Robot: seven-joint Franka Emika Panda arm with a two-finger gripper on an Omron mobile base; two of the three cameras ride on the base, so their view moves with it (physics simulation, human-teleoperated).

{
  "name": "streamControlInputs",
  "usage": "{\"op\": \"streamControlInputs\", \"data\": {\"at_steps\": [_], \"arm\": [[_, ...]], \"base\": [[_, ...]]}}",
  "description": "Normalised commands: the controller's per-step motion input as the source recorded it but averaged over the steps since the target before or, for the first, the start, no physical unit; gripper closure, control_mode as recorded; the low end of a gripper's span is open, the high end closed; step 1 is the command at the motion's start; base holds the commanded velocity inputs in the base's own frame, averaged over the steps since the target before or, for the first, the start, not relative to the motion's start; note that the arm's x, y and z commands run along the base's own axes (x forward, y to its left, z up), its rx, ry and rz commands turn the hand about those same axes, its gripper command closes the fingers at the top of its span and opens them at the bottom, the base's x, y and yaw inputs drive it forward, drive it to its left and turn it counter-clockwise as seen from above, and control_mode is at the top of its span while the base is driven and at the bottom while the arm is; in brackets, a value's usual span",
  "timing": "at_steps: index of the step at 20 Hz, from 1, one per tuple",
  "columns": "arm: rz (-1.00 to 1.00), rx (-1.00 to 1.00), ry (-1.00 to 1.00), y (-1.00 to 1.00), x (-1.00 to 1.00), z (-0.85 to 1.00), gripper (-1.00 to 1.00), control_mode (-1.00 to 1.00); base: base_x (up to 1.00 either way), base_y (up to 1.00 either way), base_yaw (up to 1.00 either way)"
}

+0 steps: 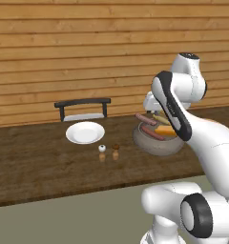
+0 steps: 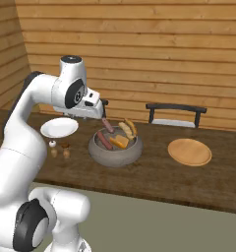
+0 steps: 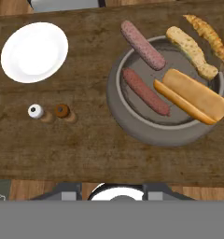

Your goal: Place one bun and one sausage from the bowl on each plate.

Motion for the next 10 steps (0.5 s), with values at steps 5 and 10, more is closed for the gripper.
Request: {"op": "streamControlInputs", "data": {"at_steps": [5,10], "arm": [[-0.1,0.02,0.05,-0.4,0.0,-0.26,-1.0,-1.0],[-0.28,0.0,0.17,-1.0,0.02,-0.66,-1.0,-1.0]], "base": [[0.0,0.0,0.0],[0.0,0.0,0.0]]}}
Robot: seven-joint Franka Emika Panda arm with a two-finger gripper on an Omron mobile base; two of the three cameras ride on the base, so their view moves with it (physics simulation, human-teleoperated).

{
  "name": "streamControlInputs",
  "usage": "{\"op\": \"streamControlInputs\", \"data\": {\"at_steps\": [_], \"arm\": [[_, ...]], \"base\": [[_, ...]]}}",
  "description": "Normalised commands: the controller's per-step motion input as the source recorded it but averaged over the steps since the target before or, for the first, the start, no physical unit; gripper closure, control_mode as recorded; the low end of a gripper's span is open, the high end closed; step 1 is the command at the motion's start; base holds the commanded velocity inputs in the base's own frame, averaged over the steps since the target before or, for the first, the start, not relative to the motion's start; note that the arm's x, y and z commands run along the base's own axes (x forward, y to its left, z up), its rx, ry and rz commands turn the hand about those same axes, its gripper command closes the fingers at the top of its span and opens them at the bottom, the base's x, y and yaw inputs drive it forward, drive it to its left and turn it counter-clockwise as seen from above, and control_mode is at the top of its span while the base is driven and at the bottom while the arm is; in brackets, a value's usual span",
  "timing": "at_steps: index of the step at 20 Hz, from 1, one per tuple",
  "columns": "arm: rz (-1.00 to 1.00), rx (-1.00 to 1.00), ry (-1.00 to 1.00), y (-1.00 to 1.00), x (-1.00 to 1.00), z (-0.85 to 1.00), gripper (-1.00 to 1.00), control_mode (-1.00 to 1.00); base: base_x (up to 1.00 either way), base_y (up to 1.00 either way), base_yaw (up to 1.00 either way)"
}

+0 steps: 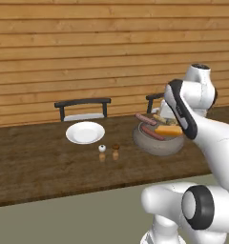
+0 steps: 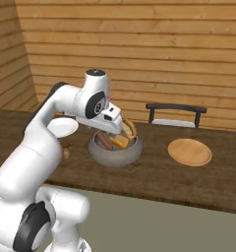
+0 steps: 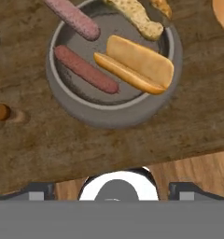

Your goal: Place one bun and one sausage from the bowl on each plate.

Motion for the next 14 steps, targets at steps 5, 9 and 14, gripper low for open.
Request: {"op": "streamControlInputs", "data": {"at_steps": [5,9,14], "arm": [[-0.14,-0.07,0.15,-0.95,0.36,-0.57,-1.0,-1.0],[0.15,-0.09,0.21,-0.37,0.62,-0.2,-1.0,-1.0],[0.45,-0.09,0.26,-0.03,0.4,-0.25,-1.0,-1.0]], "base": [[0.0,0.0,0.0],[0.0,0.0,0.0],[0.0,0.0,0.0]]}}
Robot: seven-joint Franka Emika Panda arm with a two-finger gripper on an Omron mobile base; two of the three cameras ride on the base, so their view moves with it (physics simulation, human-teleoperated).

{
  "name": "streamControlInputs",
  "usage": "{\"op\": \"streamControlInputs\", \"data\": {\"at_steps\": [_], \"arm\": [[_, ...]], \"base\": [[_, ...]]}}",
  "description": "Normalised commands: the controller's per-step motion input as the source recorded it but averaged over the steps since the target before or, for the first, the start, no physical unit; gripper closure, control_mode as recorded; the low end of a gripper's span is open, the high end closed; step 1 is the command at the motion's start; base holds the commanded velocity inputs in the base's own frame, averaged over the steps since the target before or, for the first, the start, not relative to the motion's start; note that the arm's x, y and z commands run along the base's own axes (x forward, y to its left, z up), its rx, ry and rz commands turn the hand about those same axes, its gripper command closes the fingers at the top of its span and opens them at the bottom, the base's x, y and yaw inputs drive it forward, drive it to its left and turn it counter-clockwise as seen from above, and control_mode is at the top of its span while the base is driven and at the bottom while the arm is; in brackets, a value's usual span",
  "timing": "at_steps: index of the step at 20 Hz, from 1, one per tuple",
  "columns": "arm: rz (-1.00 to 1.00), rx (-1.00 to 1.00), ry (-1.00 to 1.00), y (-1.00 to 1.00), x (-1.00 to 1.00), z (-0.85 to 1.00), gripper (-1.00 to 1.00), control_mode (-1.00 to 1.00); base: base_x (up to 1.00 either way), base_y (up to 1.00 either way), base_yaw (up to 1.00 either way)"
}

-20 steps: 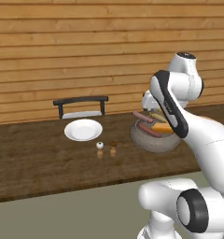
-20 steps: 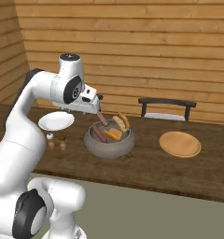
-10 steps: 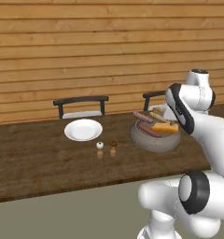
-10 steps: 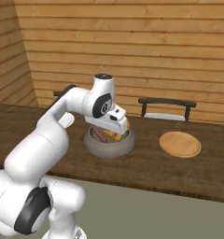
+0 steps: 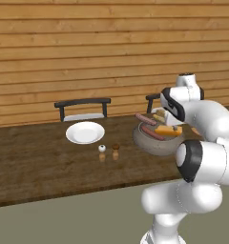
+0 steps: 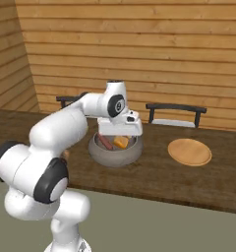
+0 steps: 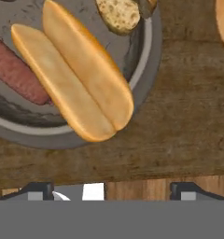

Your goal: Place one bun and one sausage from the bowl on each plate.

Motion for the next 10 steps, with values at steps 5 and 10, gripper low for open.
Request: {"op": "streamControlInputs", "data": {"at_steps": [5,10], "arm": [[0.4,0.0,0.13,0.01,0.04,-0.32,-1.0,-1.0],[0.0,0.0,0.0,0.02,0.18,-0.12,-1.0,-1.0]], "base": [[0.0,0.0,0.0],[0.0,0.0,0.0]]}}
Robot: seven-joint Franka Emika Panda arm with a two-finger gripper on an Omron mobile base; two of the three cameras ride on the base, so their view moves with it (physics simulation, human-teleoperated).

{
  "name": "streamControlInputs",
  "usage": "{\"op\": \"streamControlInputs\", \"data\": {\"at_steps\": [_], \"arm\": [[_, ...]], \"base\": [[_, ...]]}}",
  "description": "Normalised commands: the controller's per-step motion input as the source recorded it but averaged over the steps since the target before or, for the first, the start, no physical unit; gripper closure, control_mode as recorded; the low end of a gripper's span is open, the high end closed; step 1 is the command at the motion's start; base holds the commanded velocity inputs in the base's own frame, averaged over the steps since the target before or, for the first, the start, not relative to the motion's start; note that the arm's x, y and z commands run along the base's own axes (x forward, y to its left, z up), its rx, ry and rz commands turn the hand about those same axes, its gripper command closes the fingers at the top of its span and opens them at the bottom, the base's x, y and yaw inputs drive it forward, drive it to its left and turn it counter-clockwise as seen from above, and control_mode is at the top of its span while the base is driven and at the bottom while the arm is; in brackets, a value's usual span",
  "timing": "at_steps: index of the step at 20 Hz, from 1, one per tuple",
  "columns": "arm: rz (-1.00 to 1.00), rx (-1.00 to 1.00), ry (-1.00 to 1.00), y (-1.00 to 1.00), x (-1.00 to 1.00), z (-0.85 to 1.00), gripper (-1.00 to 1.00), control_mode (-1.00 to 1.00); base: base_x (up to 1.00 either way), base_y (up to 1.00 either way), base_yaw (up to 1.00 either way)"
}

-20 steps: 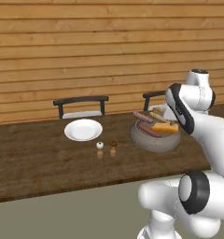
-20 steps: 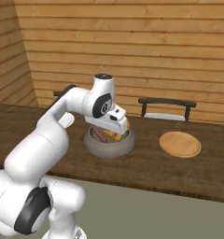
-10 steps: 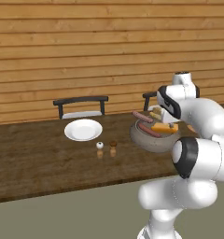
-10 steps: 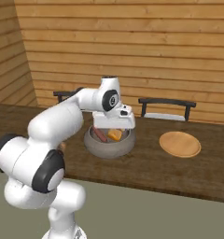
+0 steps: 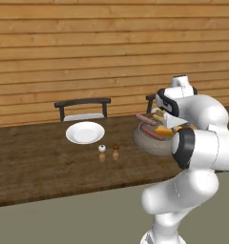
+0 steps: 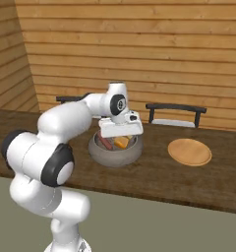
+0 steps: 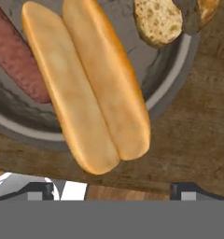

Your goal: Place one bun and one sausage from the bowl on each plate.

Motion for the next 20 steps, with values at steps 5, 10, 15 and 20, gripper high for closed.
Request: {"op": "streamControlInputs", "data": {"at_steps": [5,10,15,20], "arm": [[0.0,0.0,0.0,0.05,0.15,-0.18,-1.0,-1.0],[0.0,0.0,-0.09,0.08,0.17,-0.32,-1.0,-1.0],[0.0,0.0,-0.08,0.01,0.16,-0.23,-1.0,-1.0],[0.0,0.0,0.01,0.0,0.01,-0.12,1.0,-1.0]], "base": [[0.0,0.0,0.0],[0.0,0.0,0.0],[0.0,0.0,0.0],[0.0,0.0,0.0]]}}
